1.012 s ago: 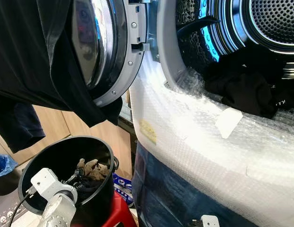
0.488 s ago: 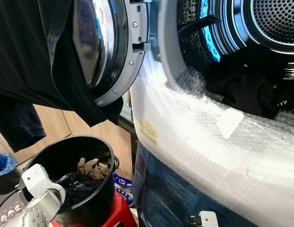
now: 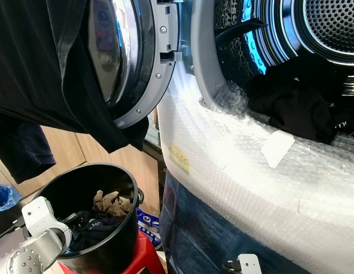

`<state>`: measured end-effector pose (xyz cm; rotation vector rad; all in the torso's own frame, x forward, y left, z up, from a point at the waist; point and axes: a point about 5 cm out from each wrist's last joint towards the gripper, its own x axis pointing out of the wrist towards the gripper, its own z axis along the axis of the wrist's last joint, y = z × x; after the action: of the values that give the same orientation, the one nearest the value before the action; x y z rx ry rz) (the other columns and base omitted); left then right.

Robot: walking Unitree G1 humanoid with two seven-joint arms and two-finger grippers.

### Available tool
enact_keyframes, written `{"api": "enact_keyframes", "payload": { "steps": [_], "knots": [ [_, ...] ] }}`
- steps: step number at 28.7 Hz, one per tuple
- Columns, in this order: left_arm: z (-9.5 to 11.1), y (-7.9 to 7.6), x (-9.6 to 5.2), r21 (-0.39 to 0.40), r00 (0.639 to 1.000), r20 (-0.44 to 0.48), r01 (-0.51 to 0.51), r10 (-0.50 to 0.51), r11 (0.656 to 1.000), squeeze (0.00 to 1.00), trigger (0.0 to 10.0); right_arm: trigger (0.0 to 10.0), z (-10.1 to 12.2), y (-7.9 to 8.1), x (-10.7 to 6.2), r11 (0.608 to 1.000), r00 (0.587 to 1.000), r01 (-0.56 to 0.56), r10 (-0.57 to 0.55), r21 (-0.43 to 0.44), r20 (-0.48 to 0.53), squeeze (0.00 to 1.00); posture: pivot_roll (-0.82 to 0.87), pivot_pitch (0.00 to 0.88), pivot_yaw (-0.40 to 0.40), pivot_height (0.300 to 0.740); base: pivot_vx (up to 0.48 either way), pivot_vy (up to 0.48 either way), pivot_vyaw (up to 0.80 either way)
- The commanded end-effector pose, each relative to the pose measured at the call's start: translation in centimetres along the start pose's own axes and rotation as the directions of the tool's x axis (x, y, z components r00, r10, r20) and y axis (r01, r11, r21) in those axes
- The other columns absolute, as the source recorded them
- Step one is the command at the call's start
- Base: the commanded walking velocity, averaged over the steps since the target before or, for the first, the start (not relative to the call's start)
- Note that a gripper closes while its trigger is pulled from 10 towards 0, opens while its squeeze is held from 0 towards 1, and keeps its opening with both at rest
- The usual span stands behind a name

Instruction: Clothes washing

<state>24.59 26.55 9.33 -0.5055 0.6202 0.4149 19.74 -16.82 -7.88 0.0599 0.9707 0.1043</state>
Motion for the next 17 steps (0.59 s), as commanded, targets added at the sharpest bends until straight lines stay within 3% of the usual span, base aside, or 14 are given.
{"api": "enact_keyframes", "payload": {
  "steps": [1,7,13,15,17],
  "knots": [
    [0.9,0.1,0.1,0.012,1.0,0.001,0.016,-0.016,1.0,0.0,10.0,10.0,0.1,0.1,0.0,1.0,1.0,-0.008,0.007,-0.017,-0.01,0.0,0.21,0.006,0.016,0.74,0.0,0.0,0.0],
    [1.8,-0.3,0.2,0.032,0.998,0.024,0.057,-0.058,0.998,0.0,10.0,10.0,-0.2,0.3,0.0,0.999,1.0,-0.014,0.013,-0.042,-0.021,0.0,0.22,0.002,0.013,0.74,0.0,0.0,0.0],
    [1.0,-0.4,0.4,0.059,0.996,-0.042,0.084,-0.081,0.995,0.0,10.0,10.0,-0.7,0.4,0.0,0.998,0.999,-0.023,0.021,-0.057,-0.037,0.0,0.21,0.0,0.018,0.74,0.0,0.0,0.0],
    [1.1,-0.4,0.5,0.114,0.994,-0.047,0.099,-0.094,0.989,0.0,10.0,10.0,-0.9,0.5,0.0,0.997,0.999,-0.027,0.024,-0.074,-0.04,0.0,0.2,0.0,0.018,0.74,0.0,0.0,0.0],
    [1.2,-0.5,0.6,0.12,0.992,-0.054,0.118,-0.112,0.986,0.0,10.0,10.0,-1.0,0.7,0.0,0.996,0.998,-0.041,0.038,-0.077,-0.042,0.0,0.2,0.0,0.02,0.74,0.0,0.0,0.0]
  ]
}}
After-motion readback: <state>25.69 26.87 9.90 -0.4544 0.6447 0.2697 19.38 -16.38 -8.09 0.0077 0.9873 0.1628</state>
